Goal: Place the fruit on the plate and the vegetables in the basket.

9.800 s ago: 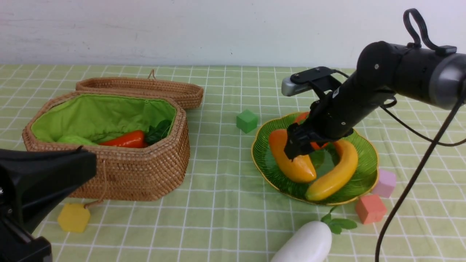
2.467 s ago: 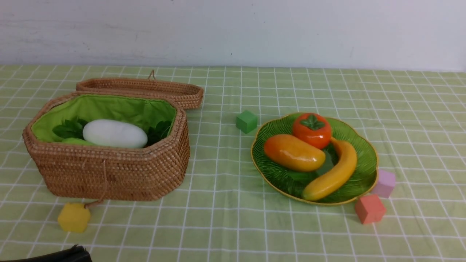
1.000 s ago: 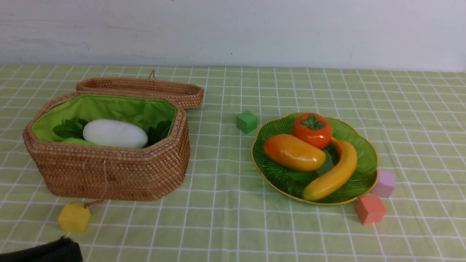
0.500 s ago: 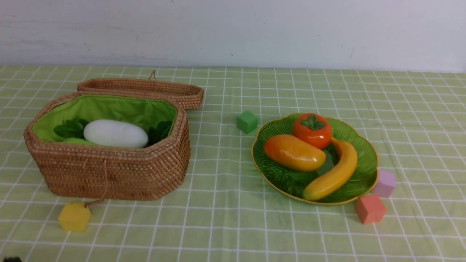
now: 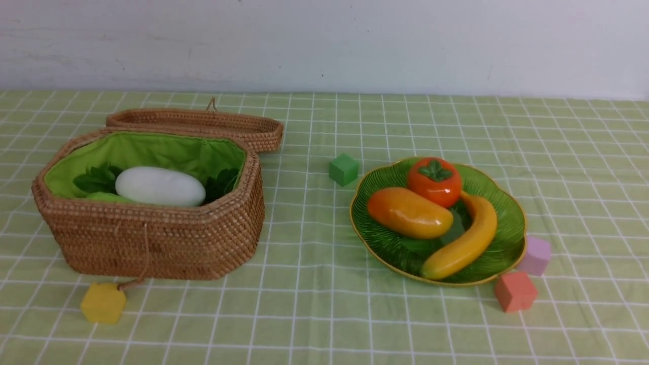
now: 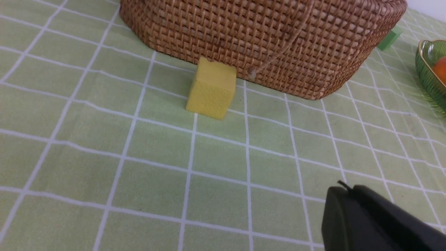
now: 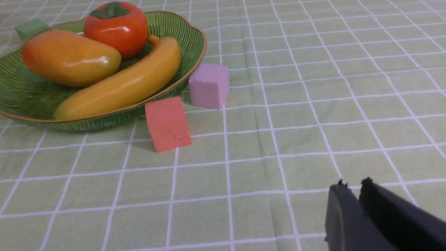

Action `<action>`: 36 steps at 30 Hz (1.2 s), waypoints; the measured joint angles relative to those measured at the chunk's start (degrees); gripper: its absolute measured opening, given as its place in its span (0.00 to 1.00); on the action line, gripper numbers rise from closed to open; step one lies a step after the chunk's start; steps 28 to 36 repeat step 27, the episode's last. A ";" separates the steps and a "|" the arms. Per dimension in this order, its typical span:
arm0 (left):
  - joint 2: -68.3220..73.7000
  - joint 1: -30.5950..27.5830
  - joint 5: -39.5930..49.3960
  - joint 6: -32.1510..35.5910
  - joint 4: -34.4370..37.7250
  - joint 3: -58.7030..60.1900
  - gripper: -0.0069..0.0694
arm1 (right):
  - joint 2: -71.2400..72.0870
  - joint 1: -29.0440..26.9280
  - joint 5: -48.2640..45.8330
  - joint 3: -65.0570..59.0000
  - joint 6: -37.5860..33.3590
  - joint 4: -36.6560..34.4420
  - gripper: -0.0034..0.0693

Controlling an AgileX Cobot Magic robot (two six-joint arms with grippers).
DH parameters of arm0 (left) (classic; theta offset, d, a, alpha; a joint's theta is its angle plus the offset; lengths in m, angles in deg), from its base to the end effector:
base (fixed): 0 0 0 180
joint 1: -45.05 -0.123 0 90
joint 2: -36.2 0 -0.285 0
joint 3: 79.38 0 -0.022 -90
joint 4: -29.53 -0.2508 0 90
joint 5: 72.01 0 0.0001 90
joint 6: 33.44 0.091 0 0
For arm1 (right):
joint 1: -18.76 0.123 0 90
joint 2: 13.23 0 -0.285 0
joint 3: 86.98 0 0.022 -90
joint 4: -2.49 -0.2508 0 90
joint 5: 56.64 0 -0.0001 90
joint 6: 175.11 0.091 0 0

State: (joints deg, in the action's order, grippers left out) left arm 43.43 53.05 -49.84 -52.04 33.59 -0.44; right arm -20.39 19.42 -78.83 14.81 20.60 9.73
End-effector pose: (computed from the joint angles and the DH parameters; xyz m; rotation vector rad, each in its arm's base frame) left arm 0.0515 -0.0097 0.1689 -0.2202 1.8956 -0.3857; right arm 0.0522 -0.0037 0.1734 0.1690 1.8671 0.0715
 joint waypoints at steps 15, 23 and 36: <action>0.00 0.00 0.00 -0.01 0.00 0.00 0.07 | 0.00 0.00 0.00 0.00 0.00 -0.05 0.18; 0.00 0.00 0.00 -0.01 0.00 0.00 0.07 | 0.00 0.00 0.00 0.00 0.00 -0.05 0.19; 0.00 0.00 0.00 -0.01 0.00 0.00 0.07 | 0.00 0.00 0.00 0.00 0.00 -0.05 0.19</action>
